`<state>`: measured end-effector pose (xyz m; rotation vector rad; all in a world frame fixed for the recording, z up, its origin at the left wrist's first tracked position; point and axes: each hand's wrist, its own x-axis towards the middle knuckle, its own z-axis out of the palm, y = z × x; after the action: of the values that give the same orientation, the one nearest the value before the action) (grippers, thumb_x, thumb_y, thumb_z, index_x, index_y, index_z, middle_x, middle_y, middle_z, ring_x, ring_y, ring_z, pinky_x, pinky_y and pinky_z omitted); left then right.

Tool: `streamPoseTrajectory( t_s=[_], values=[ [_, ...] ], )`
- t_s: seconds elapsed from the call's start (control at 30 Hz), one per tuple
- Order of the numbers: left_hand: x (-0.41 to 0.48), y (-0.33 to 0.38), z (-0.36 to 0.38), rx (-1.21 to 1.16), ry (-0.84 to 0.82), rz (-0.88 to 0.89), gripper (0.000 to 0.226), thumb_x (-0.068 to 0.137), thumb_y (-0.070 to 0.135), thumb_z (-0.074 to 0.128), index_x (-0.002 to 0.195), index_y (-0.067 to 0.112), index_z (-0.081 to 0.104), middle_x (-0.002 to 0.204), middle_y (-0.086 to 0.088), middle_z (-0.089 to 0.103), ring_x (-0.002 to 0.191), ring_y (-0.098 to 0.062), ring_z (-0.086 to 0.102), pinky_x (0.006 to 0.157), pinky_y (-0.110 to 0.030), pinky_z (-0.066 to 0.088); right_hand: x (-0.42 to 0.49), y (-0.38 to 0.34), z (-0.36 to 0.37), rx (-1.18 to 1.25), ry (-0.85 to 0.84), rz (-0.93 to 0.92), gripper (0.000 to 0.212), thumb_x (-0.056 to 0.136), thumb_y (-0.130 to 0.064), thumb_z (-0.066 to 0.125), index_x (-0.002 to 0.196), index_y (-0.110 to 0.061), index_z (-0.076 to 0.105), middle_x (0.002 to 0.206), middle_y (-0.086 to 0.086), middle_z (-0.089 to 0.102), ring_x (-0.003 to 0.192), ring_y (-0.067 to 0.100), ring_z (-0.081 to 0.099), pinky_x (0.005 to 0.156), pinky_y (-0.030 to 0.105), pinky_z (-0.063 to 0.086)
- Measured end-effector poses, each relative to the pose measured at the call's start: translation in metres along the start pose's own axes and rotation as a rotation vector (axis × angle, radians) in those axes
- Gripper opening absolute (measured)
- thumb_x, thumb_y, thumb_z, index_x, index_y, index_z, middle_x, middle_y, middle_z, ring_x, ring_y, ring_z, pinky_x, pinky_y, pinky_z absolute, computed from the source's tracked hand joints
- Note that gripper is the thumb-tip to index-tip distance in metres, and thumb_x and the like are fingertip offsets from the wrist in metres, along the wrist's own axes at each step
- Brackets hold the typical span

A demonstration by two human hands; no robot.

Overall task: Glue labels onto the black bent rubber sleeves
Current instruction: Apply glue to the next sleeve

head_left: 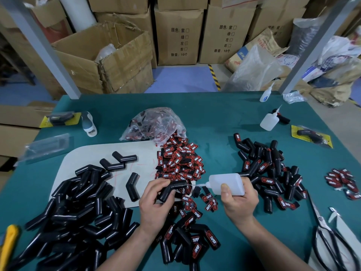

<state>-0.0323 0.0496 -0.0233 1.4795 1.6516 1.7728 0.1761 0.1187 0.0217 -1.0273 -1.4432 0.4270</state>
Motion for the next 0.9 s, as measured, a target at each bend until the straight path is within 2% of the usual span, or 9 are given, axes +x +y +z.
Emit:
streamPoseTrajectory(
  t_s=[0.1,0.23,0.4,0.6,0.73,0.83,0.9],
  values=[
    [0.0002,-0.0003,0.0003,0.003,0.005,0.006,0.030,0.079,0.000,0.078,0.107,0.009,0.072,0.110,-0.004,0.069,0.106,-0.015,0.068,0.099,-0.024,0.051,-0.0003,0.0020,0.0003,-0.008,0.004,-0.005,0.068,0.093,-0.058,0.056,0.075,0.008,0.059,0.064,-0.004,0.052,0.064,-0.010,0.053,0.055,0.001,0.037],
    [-0.0004,-0.0006,-0.0005,0.004,0.010,0.009,0.030,0.079,-0.001,0.078,0.107,0.009,0.072,0.110,-0.005,0.069,0.106,-0.014,0.068,0.099,-0.023,0.051,0.0014,0.0038,0.0004,-0.010,0.002,-0.016,0.067,0.094,-0.057,0.056,0.075,0.007,0.058,0.064,-0.006,0.050,0.068,-0.019,0.054,0.056,-0.001,0.036],
    [0.0001,-0.0009,-0.0007,0.010,0.013,0.007,0.030,0.079,-0.001,0.078,0.107,0.008,0.072,0.109,-0.005,0.069,0.106,-0.014,0.068,0.099,-0.025,0.052,0.0020,0.0055,0.0005,-0.010,0.007,-0.024,0.067,0.094,-0.057,0.056,0.074,0.006,0.058,0.063,-0.006,0.049,0.068,-0.019,0.054,0.057,-0.001,0.035],
    [0.0006,-0.0007,-0.0013,0.007,0.012,0.010,0.029,0.079,-0.001,0.077,0.106,0.005,0.072,0.110,-0.005,0.069,0.107,-0.010,0.067,0.099,-0.021,0.050,0.0012,0.0080,-0.0006,-0.015,0.032,-0.019,0.067,0.093,-0.058,0.056,0.074,0.005,0.057,0.061,-0.004,0.049,0.067,-0.019,0.054,0.053,0.000,0.035],
    [0.0000,0.0000,-0.0001,-0.011,-0.005,0.011,0.030,0.079,0.000,0.077,0.108,0.007,0.072,0.111,-0.004,0.069,0.109,-0.009,0.067,0.100,-0.019,0.049,-0.0027,0.0083,-0.0004,0.049,0.073,0.036,0.053,0.091,-0.060,0.057,0.079,-0.008,0.054,0.064,-0.013,0.051,0.059,-0.010,0.055,0.048,0.007,0.038],
    [-0.0023,-0.0009,0.0014,-0.034,-0.041,0.006,0.030,0.081,0.003,0.077,0.111,0.010,0.073,0.115,-0.001,0.070,0.110,-0.010,0.068,0.101,-0.021,0.050,-0.0061,0.0088,0.0007,0.097,0.053,0.040,0.034,0.089,-0.052,0.062,0.084,-0.019,0.053,0.070,-0.024,0.059,0.060,-0.009,0.056,0.047,0.012,0.039],
    [-0.0039,-0.0031,0.0022,-0.028,-0.055,0.014,0.031,0.082,0.005,0.077,0.112,0.010,0.073,0.117,0.000,0.071,0.111,-0.012,0.068,0.102,-0.025,0.051,-0.0071,0.0070,0.0012,0.106,0.040,0.027,0.038,0.091,-0.056,0.060,0.087,-0.018,0.054,0.081,-0.032,0.061,0.065,-0.011,0.057,0.049,0.009,0.040]
  ],
)
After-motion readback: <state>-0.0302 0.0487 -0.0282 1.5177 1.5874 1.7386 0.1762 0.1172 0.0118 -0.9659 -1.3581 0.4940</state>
